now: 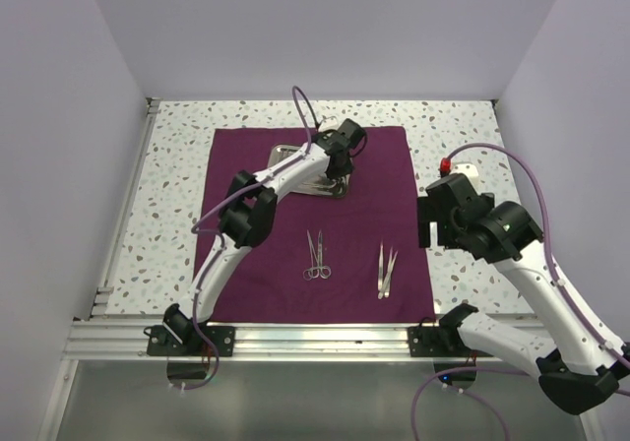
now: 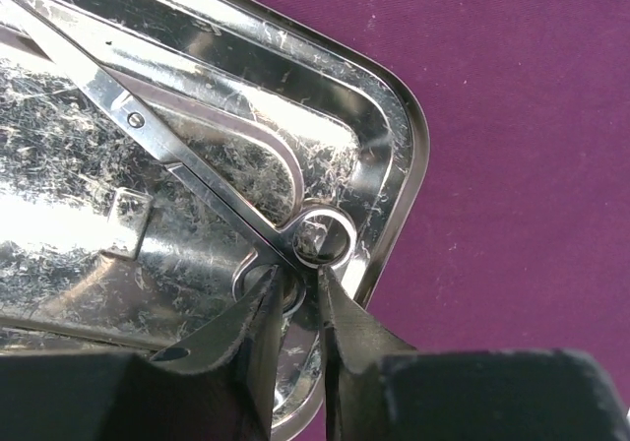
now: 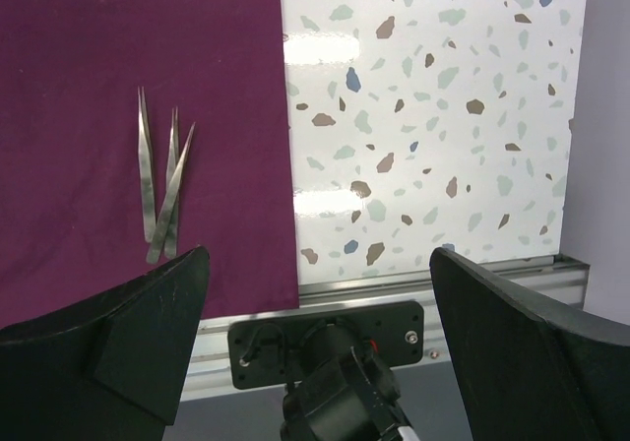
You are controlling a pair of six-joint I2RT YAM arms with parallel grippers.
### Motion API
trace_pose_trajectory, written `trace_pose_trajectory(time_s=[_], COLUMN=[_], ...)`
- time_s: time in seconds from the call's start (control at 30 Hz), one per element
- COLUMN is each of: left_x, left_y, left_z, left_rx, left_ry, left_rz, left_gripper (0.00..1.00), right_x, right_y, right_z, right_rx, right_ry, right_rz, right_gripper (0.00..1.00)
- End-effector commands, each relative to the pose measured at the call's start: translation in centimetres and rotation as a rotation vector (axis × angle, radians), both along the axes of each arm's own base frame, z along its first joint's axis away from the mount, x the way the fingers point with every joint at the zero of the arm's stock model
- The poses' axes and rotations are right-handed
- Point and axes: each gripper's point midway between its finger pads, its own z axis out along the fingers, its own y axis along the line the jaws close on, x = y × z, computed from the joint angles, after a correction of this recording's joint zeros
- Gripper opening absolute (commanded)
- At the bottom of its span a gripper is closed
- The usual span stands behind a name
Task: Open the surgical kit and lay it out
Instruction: Pick up the medical item from the container.
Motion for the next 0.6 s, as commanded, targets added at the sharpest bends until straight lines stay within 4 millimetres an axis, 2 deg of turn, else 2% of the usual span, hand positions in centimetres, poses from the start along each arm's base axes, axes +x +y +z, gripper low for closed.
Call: trace_pose_trajectory(time_s=[0.0, 0.13, 0.37, 0.57], left_x=[-1.5, -2.7, -5.6, -8.1], left_y=[4.0, 4.3, 3.8, 4.0], left_z=[-3.9, -5.2, -8.5, -11.2], left_rx=[0.119, 0.131, 0.203, 0.256], left_ry=[0.130, 0.172, 0.272, 0.366], left_rz=[0.040, -0.007, -0.144, -0.269], left_gripper=[0.24, 0.18, 0.16, 0.08], right_x=[0.8, 1.0, 1.3, 1.5], right_y=[0.1, 0.1, 0.2, 0.3], right_z=[1.0, 1.0, 1.1, 1.1], right_rx=[-0.007, -0.008, -0.009, -0.005], right_ry=[-0.041, -0.047, -0.066, -0.074], right_rz=[0.010, 0.014, 0.024, 0.023], right_gripper=[0.99, 0.98, 0.98, 0.98])
